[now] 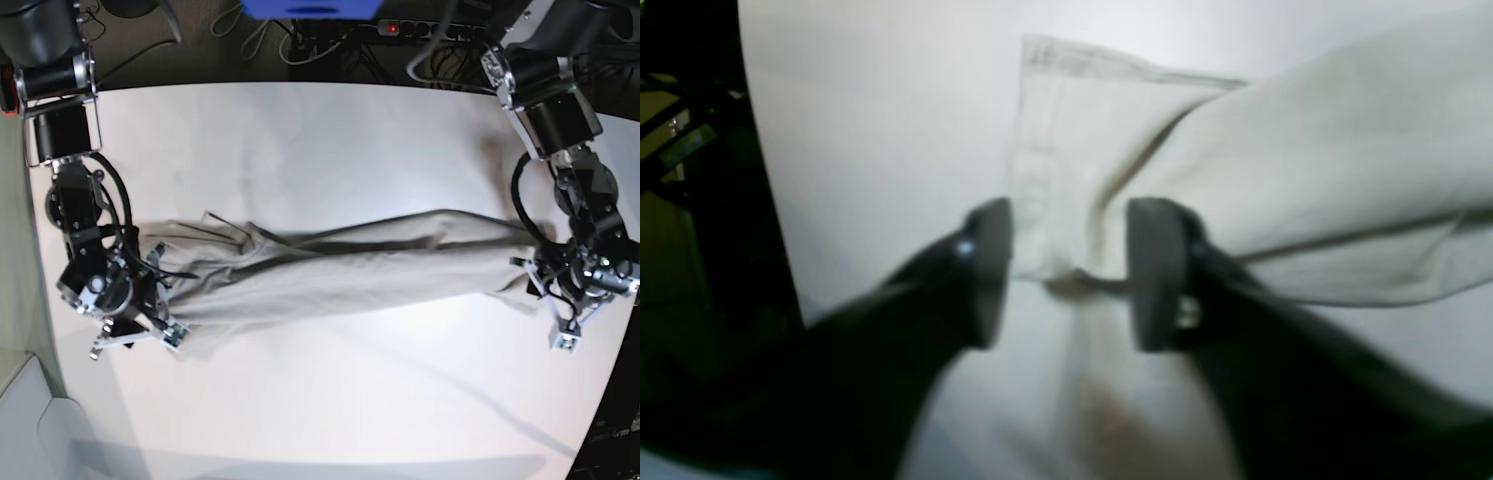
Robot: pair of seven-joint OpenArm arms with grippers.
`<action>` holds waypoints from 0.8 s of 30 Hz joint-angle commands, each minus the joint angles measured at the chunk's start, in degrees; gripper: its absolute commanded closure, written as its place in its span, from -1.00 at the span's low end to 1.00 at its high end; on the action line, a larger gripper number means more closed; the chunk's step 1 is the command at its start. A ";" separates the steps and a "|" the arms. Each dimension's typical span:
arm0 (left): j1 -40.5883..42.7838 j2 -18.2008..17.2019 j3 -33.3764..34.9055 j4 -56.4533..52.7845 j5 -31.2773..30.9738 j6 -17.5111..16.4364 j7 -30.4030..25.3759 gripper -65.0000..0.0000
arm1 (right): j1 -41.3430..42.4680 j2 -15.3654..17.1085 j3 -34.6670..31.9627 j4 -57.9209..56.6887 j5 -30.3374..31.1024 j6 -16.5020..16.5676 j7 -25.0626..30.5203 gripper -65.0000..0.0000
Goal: Layout the t-shirt on the table in an organized manner, then fold the t-shirt properly
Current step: 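Pull the folded shirt taut between both grippers and lay it down, then drag the shirt end with the right gripper away from the left gripper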
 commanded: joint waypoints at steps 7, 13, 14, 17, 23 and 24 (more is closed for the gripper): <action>-1.35 -0.77 -0.03 2.14 -0.36 -0.09 -0.79 -0.98 | 1.03 -0.50 4.72 8.80 -0.55 -0.51 -4.83 0.26; 0.41 -0.42 -5.13 5.56 -0.45 -0.18 -0.79 -1.00 | -9.69 -3.67 7.27 22.69 -0.46 -0.51 -11.77 0.25; 0.41 -0.42 -5.75 5.56 -0.45 -0.18 -0.79 -1.00 | -11.89 -4.46 7.27 24.18 -0.46 -0.51 -11.86 0.25; 0.58 -0.77 -6.98 5.74 -0.45 -0.18 -0.79 -1.00 | -16.55 -8.15 7.27 26.47 -0.55 -0.51 -12.13 0.25; 1.20 -1.03 -7.24 6.18 -0.45 -0.18 -0.88 -1.00 | -20.07 -14.39 7.27 26.21 -0.46 -0.51 -12.39 0.00; 1.20 -0.95 -7.24 6.18 -0.45 -0.18 -0.88 -1.00 | -20.07 -15.18 7.27 25.68 -0.46 -0.51 -12.39 -0.07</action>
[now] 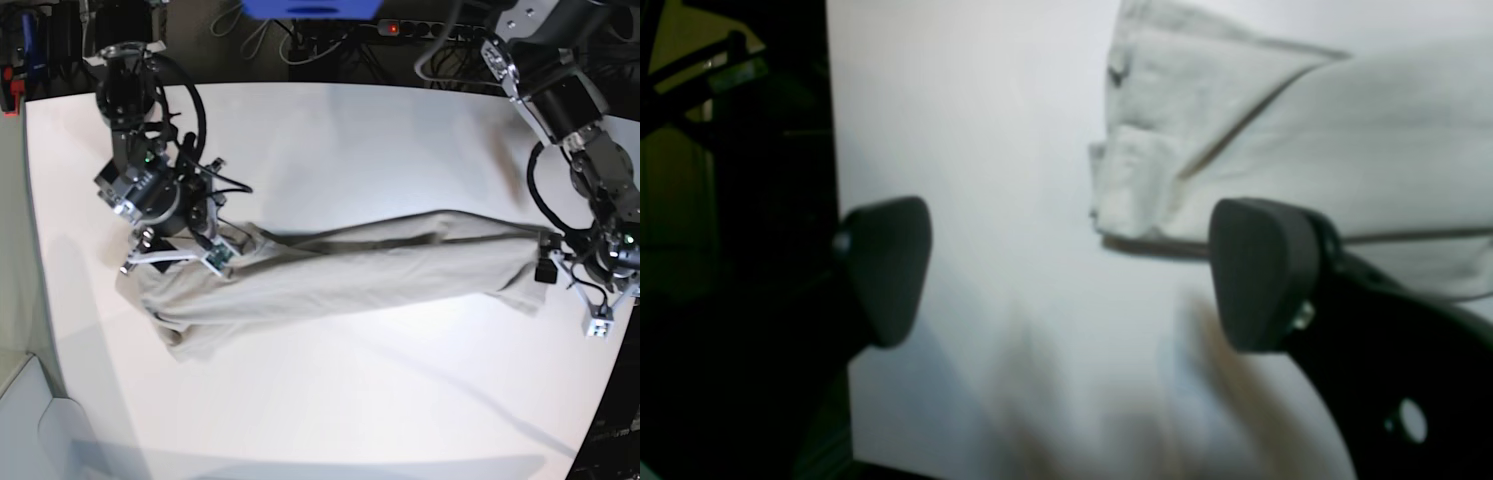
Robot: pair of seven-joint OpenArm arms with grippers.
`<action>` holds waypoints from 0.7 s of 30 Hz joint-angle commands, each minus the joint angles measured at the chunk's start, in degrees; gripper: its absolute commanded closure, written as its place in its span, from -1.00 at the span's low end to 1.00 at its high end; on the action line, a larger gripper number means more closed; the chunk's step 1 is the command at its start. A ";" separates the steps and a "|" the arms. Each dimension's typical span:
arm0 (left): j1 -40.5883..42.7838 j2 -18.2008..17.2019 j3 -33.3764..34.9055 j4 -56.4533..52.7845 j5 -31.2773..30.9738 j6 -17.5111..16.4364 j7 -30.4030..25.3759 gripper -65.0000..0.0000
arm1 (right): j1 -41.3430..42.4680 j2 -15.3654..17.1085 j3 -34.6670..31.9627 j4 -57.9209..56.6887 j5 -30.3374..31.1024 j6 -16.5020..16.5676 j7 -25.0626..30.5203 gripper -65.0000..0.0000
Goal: Layout the t-shirt on the table in an organized manner, then fold the t-shirt properly
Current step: 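Drag the shirt end with the right gripper away from the left gripper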
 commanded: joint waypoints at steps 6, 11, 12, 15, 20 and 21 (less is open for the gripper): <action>-1.36 -0.88 -0.14 1.15 -0.03 -0.09 -0.68 -1.00 | 2.65 -2.96 0.23 -5.48 -0.13 -0.49 1.27 -0.17; -0.57 -0.97 -0.14 1.15 -0.03 -0.09 -0.68 -1.00 | 5.29 -4.72 4.10 -12.95 0.05 -0.49 1.54 -0.18; -0.65 -0.97 -0.14 1.15 -0.03 -0.09 -0.68 -1.00 | 6.25 -5.25 5.51 -14.62 0.13 -0.49 2.15 -0.18; -0.65 -0.97 -0.14 1.15 -0.03 -0.09 -0.77 -1.00 | 7.40 -5.77 8.06 -18.32 -0.04 -0.49 4.35 -0.18; -0.83 -0.71 -0.14 1.15 -0.03 -0.09 -0.77 -1.00 | 9.51 -5.77 9.99 -24.29 -0.04 -0.49 5.05 -0.17; -0.83 -0.71 -0.14 1.15 -0.03 -0.09 -0.77 -1.00 | 9.95 -5.77 9.99 -25.26 -0.04 -0.49 5.14 -0.17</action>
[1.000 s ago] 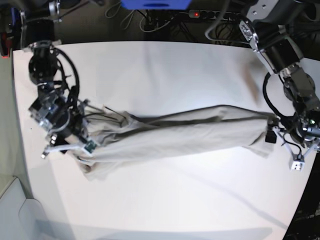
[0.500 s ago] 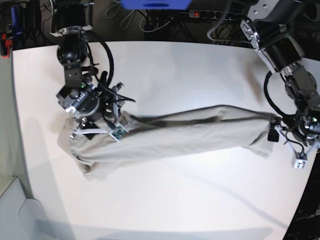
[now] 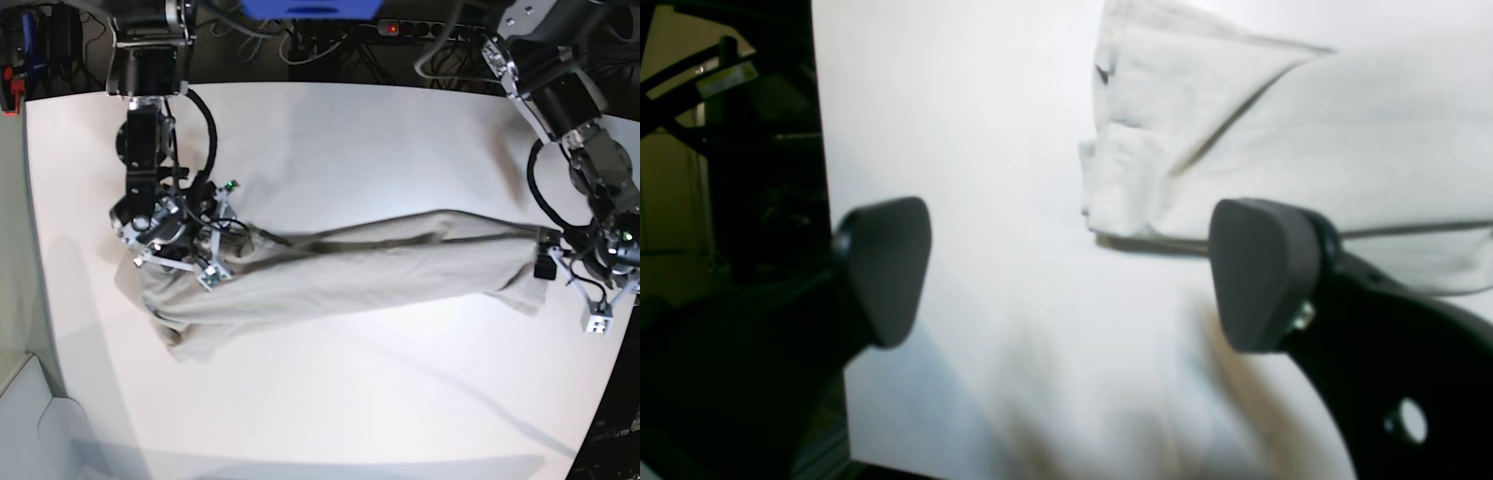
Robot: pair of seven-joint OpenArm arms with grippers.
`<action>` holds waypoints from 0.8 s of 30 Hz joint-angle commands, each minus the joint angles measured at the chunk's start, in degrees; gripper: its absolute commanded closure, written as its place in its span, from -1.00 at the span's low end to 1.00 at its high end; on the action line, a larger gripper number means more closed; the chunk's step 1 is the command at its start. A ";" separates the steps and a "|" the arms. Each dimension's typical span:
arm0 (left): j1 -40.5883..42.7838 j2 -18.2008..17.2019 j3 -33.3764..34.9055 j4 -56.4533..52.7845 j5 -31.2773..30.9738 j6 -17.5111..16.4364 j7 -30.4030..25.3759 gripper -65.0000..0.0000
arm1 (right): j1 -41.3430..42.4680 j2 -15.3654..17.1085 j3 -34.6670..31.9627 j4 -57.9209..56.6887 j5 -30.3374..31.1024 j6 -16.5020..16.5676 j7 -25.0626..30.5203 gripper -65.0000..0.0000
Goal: Layout the t-shirt on the table in an organized manner, then fold the t-shirt properly
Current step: 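Drag the shirt end with the right gripper away from the left gripper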
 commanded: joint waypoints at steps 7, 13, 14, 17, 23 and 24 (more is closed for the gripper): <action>-1.66 -0.53 0.10 1.07 -0.25 -0.09 -0.85 -1.00 | 0.90 0.15 0.31 -2.96 -0.46 -0.23 3.39 -0.17; -1.66 -0.53 0.01 1.07 -0.25 -0.09 -0.85 -1.00 | 0.46 0.15 0.31 -2.61 -0.55 -0.23 3.13 0.58; -1.66 -0.53 0.01 1.07 -0.25 -0.09 -0.77 -1.00 | 0.37 0.32 0.31 -2.52 -0.63 -0.23 3.04 0.80; -1.57 -0.53 0.01 1.07 -0.25 -0.09 -0.77 -1.00 | -1.04 1.47 0.31 -0.94 -0.63 -0.23 1.81 1.00; -1.49 -0.53 0.01 1.07 -0.25 -0.09 -0.77 -1.00 | -9.04 2.26 0.14 22.71 -0.55 -0.23 -0.04 1.00; -1.49 -0.44 0.01 1.07 -0.25 -0.09 -0.77 -1.00 | -9.65 2.26 0.05 25.52 -0.55 -0.23 -1.44 1.00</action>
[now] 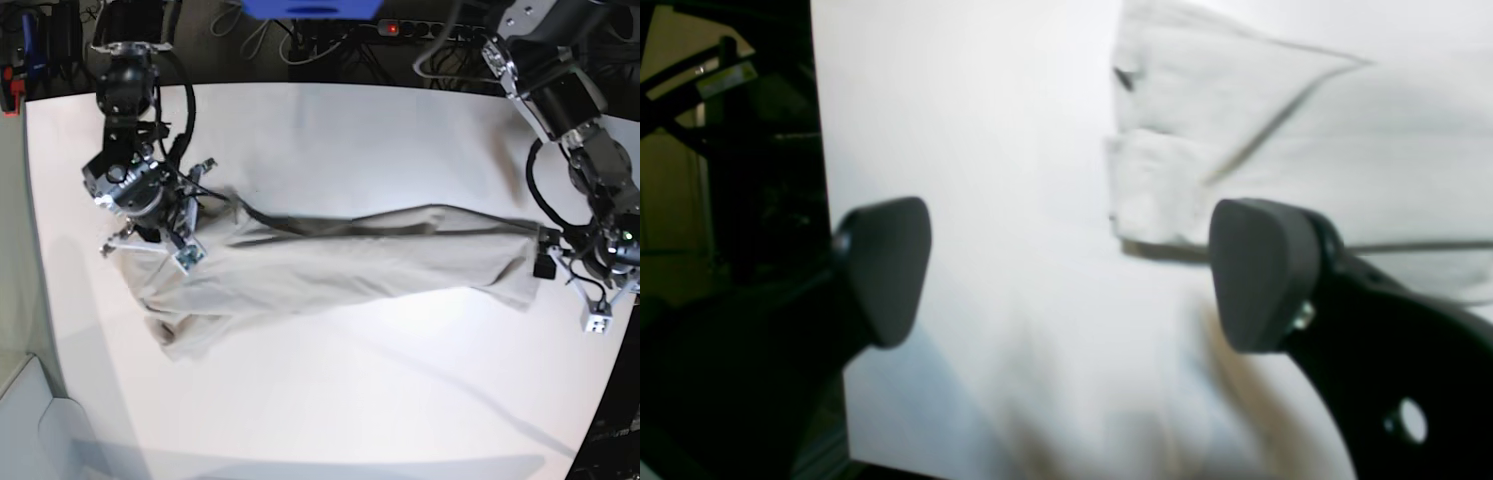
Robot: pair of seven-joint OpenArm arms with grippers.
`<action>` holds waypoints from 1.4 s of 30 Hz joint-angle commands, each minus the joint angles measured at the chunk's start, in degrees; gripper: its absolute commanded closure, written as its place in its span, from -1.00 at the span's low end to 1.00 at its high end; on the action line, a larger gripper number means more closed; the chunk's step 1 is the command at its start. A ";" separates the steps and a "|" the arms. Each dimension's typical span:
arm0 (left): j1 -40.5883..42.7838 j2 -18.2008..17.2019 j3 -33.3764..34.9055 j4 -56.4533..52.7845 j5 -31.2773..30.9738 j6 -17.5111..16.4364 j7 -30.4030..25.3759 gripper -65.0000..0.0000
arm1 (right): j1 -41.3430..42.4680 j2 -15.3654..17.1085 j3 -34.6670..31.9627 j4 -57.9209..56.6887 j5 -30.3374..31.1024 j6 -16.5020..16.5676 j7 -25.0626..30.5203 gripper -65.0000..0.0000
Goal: Layout the t-shirt on the table in an organized manner, then fold the t-shirt properly
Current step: 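Drag the shirt end with the right gripper away from the left gripper, then release and reposition the left gripper along the folded shirt edge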
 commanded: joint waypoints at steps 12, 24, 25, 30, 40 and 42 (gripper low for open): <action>-1.27 -0.53 -0.14 2.52 -0.23 -0.09 -0.79 -1.00 | -9.34 3.30 -7.07 9.26 0.37 -0.29 -10.20 1.00; 0.40 -0.53 -0.14 6.56 -0.23 -0.09 0.97 -1.00 | -13.91 13.94 -21.05 9.17 0.20 -0.29 -20.31 1.00; 0.58 -0.62 0.04 6.56 -0.23 -0.09 2.20 -1.00 | -13.91 14.47 -21.05 9.26 0.20 -0.29 -21.02 1.00; 1.37 -0.53 0.04 6.47 -0.23 -0.09 4.05 -1.00 | -13.82 15.35 -21.23 9.26 0.20 -0.29 -22.69 0.74; 10.43 -0.70 -0.05 7.44 -13.94 -0.09 3.52 -1.00 | -13.47 15.44 -20.17 9.35 0.20 -0.29 -22.07 0.27; 10.69 -0.70 -0.14 7.00 -16.49 -0.09 3.43 -1.00 | -13.20 14.38 -19.82 9.35 0.20 -0.29 -22.07 0.27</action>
